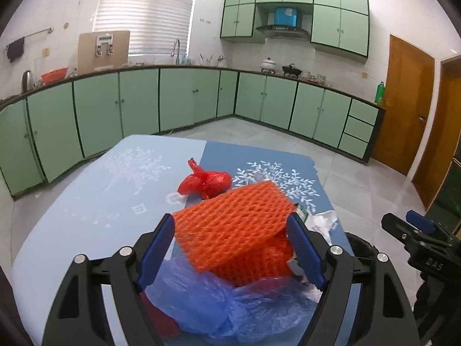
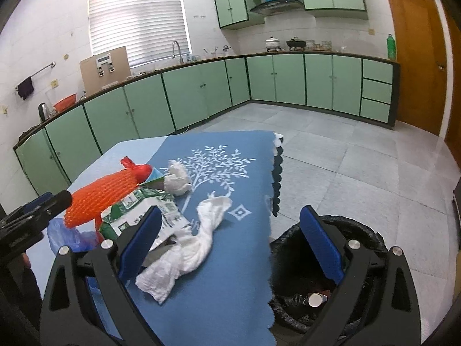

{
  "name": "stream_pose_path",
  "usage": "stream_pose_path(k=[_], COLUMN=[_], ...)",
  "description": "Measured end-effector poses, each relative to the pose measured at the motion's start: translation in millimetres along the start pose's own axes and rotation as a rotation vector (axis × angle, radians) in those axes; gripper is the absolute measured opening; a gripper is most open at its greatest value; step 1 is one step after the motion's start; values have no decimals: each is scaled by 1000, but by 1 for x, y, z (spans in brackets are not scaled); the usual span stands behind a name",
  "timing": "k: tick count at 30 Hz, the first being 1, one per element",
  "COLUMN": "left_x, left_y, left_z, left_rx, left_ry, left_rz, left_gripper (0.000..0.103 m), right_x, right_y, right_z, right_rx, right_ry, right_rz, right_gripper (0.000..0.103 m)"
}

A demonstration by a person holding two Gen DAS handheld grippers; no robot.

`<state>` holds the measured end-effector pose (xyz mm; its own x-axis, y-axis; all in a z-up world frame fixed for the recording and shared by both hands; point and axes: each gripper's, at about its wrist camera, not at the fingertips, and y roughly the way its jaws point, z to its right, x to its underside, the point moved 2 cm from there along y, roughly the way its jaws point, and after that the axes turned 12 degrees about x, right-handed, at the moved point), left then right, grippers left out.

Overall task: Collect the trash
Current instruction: 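Return both tools to the table and grasp the orange foam net with the left tool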

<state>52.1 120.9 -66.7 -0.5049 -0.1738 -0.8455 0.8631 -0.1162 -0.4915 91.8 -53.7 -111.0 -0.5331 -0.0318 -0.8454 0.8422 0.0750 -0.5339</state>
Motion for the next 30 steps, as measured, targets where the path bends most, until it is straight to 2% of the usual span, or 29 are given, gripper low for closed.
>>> stream_pose_path(k=[10,14,15,17,18,21,22,23,26,30], left_x=[4,6,7,8,9,12,12,13,11,5], left_y=[32,42,43,45,46,45,45,44,39,27], left_z=[-18,-23,-23,-24,-24,-23,-23,-23,-24,-27], left_rx=[-9,11,18,26,28,26,27,33,37,45], left_ry=[-50,-73,-78,-80,-79,-75,-74,-81,-95,-113], left_rz=[-75,-96,-96,-103,-104,-98,-99,-99,-80,-41], left_gripper=[84,82,80,63,59,33,22,16,11,10], right_x=[-3,-1,0,2,2,4,4,5,4,2], right_y=[16,22,23,26,27,31,31,31,31,28], right_z=[-17,-22,-23,-25,-26,-28,-28,-29,-31,-36], right_rx=[-8,-19,-23,-26,-28,-31,-32,-34,-38,-49], right_ry=[-37,-48,-53,-59,-60,-61,-62,-63,-70,-75], right_rz=[-21,-35,-38,-44,-49,-59,-61,-63,-60,-52], right_gripper=[94,94,94,94,94,94,94,94,94,94])
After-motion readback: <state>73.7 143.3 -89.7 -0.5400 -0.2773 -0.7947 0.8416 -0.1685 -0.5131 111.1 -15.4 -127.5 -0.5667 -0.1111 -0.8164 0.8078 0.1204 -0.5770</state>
